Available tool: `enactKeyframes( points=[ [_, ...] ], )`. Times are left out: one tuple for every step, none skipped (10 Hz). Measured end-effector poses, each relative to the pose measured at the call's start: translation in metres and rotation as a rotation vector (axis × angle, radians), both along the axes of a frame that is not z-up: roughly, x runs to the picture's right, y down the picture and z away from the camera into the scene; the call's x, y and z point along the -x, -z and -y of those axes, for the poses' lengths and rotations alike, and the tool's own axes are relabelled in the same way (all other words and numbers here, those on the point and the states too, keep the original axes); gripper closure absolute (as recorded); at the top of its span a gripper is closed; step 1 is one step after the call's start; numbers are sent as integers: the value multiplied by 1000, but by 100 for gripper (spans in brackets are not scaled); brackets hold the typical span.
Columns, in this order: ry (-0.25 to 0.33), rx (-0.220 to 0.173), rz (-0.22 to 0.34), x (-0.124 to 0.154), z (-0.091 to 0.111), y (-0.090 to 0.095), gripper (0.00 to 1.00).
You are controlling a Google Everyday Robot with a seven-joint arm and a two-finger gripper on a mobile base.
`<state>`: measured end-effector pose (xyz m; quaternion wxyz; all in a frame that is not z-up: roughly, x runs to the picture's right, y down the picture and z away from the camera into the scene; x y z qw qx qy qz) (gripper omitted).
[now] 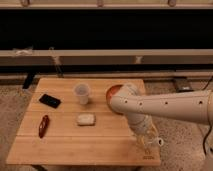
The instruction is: Stand the bottle upright
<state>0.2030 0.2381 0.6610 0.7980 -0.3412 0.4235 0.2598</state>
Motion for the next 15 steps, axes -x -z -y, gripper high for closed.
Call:
enactKeyframes(
  points=[
    [28, 0, 3, 0, 2, -1, 100],
    [42, -1, 5, 0, 4, -3, 100],
    [47, -3, 5, 0, 4, -4, 100],
    [42, -9, 12, 3, 5, -5, 100],
    [22, -12, 19, 8, 5, -5, 100],
    [1, -16, 27, 11, 5, -4, 100],
    [-11, -18, 36, 14, 3, -4, 100],
    [-16, -19, 46, 19, 2, -4, 100],
    [-20, -19, 55, 23, 1, -4, 100],
    [-29, -19, 64, 27, 0, -4, 100],
    [-63, -16, 74, 32, -1, -5, 100],
    [-116, -15, 82, 36, 0, -5, 100],
    [-177, -20, 83, 40, 0, -7, 100],
    [-242, -40, 73, 45, 1, -8, 100],
    [-299, -60, 59, 49, 2, -10, 100]
  ],
)
